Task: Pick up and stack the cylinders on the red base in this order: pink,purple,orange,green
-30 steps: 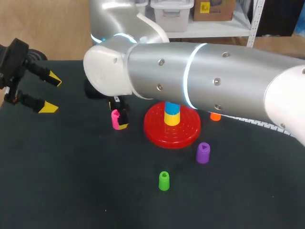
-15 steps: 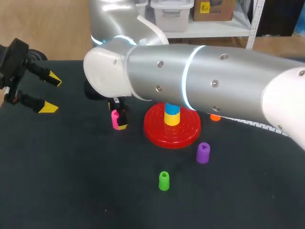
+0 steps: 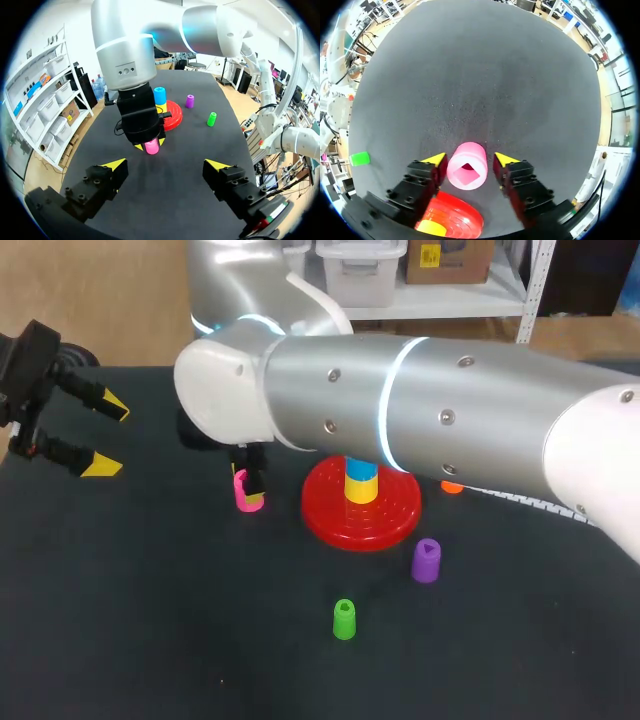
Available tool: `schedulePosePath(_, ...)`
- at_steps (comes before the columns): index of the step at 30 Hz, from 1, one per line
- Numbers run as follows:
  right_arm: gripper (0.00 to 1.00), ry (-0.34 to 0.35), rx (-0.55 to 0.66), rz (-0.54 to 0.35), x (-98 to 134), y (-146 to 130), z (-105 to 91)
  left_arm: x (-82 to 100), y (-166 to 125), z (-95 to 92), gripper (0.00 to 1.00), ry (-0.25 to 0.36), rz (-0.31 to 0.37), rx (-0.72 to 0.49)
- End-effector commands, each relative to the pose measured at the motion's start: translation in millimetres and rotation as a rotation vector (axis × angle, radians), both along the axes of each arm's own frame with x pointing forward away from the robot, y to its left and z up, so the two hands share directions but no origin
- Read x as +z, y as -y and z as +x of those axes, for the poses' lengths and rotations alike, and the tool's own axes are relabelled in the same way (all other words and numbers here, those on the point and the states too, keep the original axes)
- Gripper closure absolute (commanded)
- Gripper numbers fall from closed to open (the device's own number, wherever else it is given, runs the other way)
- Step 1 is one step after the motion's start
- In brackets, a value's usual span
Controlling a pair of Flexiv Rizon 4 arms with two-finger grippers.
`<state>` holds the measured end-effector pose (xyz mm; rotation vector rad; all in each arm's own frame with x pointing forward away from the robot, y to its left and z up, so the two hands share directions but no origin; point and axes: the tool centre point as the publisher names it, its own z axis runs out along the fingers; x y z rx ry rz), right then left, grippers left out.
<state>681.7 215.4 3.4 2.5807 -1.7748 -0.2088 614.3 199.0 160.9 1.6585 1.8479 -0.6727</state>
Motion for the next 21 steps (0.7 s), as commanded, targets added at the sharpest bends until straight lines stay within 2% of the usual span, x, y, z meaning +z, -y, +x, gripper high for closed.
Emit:
schedulePosePath(1,1.0,-0.003,0.001,0.002,-0.8,0.7,0.8,-0.7,-0.5,-1.1,0.0,0.004,-0.002,0.001)
schedulePosePath(10,1.0,-0.016,0.002,0.023,3.5,1.0,0.0,-0.7,-0.5,-1.1,0.0,0.004,-0.002,0.001)
schedulePosePath(17,1.0,0.025,-0.01,0.072,56.2,11.1,-1.4,-0.7,-0.5,-1.1,0.0,0.004,-0.002,0.001)
schedulePosePath(21,1.0,0.072,-0.035,0.039,94.6,19.5,-0.5,-0.7,-0.5,-1.1,0.0,0.004,-0.002,0.001)
